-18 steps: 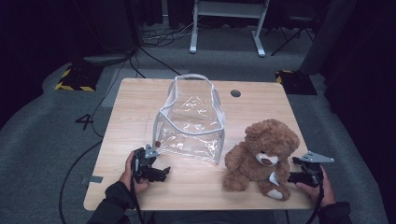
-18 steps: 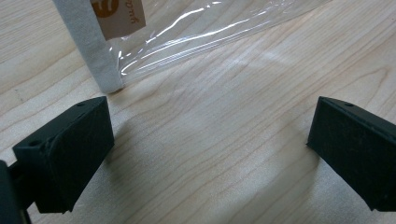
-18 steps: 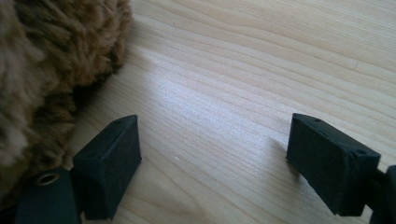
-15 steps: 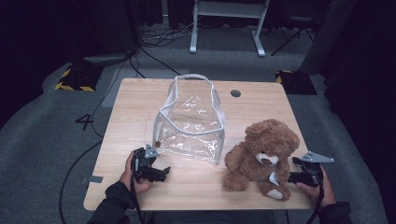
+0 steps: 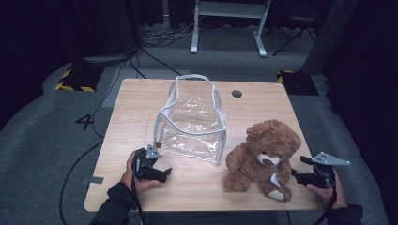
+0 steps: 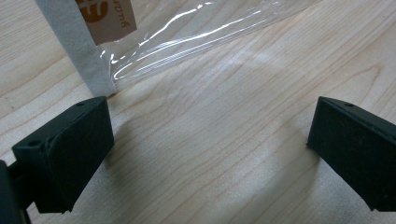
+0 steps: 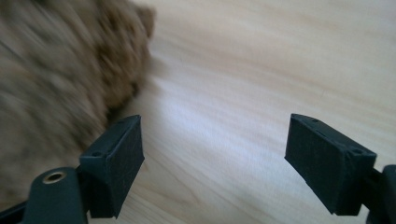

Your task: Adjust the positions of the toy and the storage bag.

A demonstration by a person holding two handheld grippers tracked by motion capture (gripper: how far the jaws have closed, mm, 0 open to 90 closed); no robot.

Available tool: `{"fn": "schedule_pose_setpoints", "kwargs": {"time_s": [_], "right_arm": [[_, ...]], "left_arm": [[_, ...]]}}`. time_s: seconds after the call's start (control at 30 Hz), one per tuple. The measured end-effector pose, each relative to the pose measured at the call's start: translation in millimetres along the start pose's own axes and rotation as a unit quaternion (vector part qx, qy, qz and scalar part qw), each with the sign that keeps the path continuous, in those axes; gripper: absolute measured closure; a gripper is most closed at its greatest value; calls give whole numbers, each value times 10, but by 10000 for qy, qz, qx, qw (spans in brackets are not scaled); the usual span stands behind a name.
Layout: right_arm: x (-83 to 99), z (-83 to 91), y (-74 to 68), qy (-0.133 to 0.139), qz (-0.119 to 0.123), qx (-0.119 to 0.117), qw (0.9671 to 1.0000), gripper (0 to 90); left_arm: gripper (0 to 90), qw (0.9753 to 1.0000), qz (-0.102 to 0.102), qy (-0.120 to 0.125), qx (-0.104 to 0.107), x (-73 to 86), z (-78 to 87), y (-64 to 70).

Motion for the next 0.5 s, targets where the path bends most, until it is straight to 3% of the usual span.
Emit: {"fn": "schedule_pose_setpoints", "kwargs": {"time_s": [0.33,0.5], "right_arm": [[-244,226,-44,357,277,70,9990,195],[-378,336,-54,549,346,-10,9979,200]], "left_arm": [[4,10000,28,6,-19,3,2,7],[4,10000,27,9,-26,3,2,7]]}}
Point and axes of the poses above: each handheld gripper's, and its own axes: z roughly backward along the jaws, x roughly out of its underside, y roughly to its right, the point moved 4 cm from there along -z, roughly forward along the jaws, and after that the axes turned 3 degrees about -y, right-handed, at the moved point
